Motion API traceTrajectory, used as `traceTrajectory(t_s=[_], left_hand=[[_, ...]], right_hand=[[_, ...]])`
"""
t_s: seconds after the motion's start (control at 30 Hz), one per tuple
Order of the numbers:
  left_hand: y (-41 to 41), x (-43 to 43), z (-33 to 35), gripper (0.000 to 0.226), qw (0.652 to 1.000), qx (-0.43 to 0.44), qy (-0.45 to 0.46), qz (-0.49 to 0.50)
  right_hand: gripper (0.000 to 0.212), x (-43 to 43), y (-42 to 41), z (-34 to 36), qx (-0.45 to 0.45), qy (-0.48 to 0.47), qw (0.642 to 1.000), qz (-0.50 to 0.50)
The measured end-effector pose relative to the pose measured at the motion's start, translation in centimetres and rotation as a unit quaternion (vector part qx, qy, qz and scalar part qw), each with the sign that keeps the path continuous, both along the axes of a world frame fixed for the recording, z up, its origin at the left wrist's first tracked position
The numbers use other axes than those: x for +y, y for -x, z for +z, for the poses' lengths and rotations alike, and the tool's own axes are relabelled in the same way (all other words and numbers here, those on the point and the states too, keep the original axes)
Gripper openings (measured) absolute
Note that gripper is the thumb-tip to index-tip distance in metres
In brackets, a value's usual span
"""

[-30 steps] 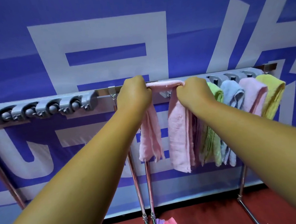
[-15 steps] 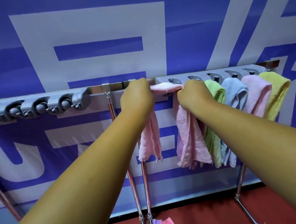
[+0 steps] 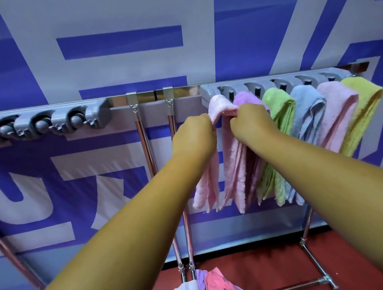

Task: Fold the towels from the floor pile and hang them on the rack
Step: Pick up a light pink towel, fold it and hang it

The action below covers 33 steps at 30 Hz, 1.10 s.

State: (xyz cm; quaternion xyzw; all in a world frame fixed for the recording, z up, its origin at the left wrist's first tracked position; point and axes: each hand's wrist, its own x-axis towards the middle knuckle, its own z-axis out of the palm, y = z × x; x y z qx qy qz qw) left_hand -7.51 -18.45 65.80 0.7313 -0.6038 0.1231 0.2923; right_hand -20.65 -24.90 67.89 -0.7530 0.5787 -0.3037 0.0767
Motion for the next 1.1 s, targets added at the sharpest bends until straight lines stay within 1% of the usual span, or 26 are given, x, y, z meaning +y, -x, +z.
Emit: traceTrajectory(t_s=[0.1, 0.2, 0.27, 0.37, 0.43, 0.5, 0.63, 0.73, 0.87, 1.0, 1.1], left_hand=[[0.3, -0.1, -0.7, 0.015, 1.0, 0.022, 0.001, -0.007], [0.6, -0.1, -1.9, 0.012, 0.999, 0.049, -0.012, -0.01], [0.7, 0.0, -3.1, 0.015, 0.997, 0.061, -0.037, -0.007], [1.0, 0.2, -5.4, 0.021, 0.993, 0.078, -0.087, 0.0], [1.1, 0.2, -7.1, 0.022, 0.99, 0.078, -0.113, 0.008], [0.9, 0.2, -8.6, 0.022, 0.988, 0.082, -0.13, 0.011], [0.3, 0.0, -11.0, 0.027, 0.982, 0.085, -0.169, 0.011], [0.2, -0.2, -12.3, 0.031, 0.979, 0.084, -0.183, 0.003], [0.2, -0.4, -13.7, 0.027, 0.975, 0.086, -0.207, -0.012], [0.6, -0.2, -15.6, 0.012, 0.964, 0.07, -0.255, -0.017], [0.8, 0.3, -17.2, 0.009, 0.956, 0.063, -0.285, -0.026]], right_hand=[[0.021, 0.3, 0.2, -1.3, -0.017, 0.01, 1.0, 0.019], [0.022, 0.4, 0.4, -2.4, -0.019, -0.009, 1.0, 0.02], [0.021, 0.7, 0.6, -3.7, 0.012, -0.044, 0.999, 0.021], [0.025, 1.1, 0.6, -6.3, 0.101, -0.136, 0.985, 0.04], [0.029, 1.3, 0.6, -7.9, 0.12, -0.186, 0.974, 0.052], [0.03, 1.4, 0.6, -9.4, 0.097, -0.221, 0.968, 0.063], [0.02, 1.9, 0.1, -11.8, 0.003, -0.312, 0.947, 0.074], [0.016, 1.9, -0.2, -12.8, 0.009, -0.327, 0.941, 0.081], [0.024, 2.1, 0.1, -14.5, 0.016, -0.373, 0.922, 0.101], [0.029, 2.4, 0.8, -17.1, 0.049, -0.418, 0.901, 0.102], [0.039, 2.8, 1.5, -19.4, 0.029, -0.437, 0.896, 0.07]])
